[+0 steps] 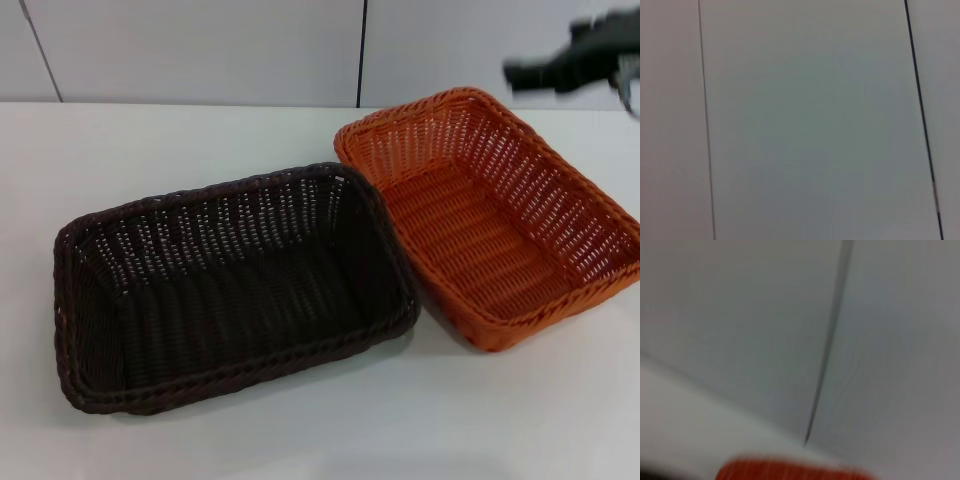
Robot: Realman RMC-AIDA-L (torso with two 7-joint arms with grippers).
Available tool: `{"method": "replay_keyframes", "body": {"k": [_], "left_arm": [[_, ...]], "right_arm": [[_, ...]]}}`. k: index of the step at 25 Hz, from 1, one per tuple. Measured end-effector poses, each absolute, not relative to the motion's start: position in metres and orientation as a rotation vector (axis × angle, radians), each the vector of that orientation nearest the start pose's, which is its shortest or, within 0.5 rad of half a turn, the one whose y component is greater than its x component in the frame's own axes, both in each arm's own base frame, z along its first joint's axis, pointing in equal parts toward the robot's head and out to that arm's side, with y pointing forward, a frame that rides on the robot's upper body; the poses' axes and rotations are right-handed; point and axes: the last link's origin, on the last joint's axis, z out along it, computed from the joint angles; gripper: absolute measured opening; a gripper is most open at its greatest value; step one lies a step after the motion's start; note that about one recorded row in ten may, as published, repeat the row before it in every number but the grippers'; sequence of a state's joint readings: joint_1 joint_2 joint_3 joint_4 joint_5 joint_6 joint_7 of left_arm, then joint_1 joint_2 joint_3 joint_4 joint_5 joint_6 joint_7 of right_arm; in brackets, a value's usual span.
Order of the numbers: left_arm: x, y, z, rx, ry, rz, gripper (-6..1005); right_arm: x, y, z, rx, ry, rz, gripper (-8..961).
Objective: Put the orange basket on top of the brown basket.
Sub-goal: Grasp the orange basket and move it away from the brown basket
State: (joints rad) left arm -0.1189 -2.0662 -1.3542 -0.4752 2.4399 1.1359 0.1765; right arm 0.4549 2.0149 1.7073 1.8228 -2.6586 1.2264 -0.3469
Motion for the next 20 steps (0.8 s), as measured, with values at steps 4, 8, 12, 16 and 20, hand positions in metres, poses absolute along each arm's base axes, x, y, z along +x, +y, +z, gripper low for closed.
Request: {"method": "replay_keyframes", "body": {"k": [4,8,12,16,20], "left_arm": [[-0.39,0.279,0.056,-1.149,-0.523,-0.447,808],[-0.394,0.28,0.056,-1.143,-0.543,-0.439,808],[-0.396,0.282,0.055,-1.141,-0.56,-0.436,808],[-0.397,0.283,0.055,-1.141,-0.567,-0.432,808],[-0.398,0.284,0.054,-1.145,-0.577,-0.428,808]], "right_arm": [[0.125,0.35,0.079,-2.345,0.551,-0.227,833],[0.136,0.335,0.077,-2.404,0.502,-0.353,833],[0.137,0.322,0.069,-2.46,0.48,-0.425,833],[0.136,0.307,0.053,-2.526,0.427,-0.493,833],[0.135,0.297,0.038,-2.578,0.387,-0.539,833]]}}
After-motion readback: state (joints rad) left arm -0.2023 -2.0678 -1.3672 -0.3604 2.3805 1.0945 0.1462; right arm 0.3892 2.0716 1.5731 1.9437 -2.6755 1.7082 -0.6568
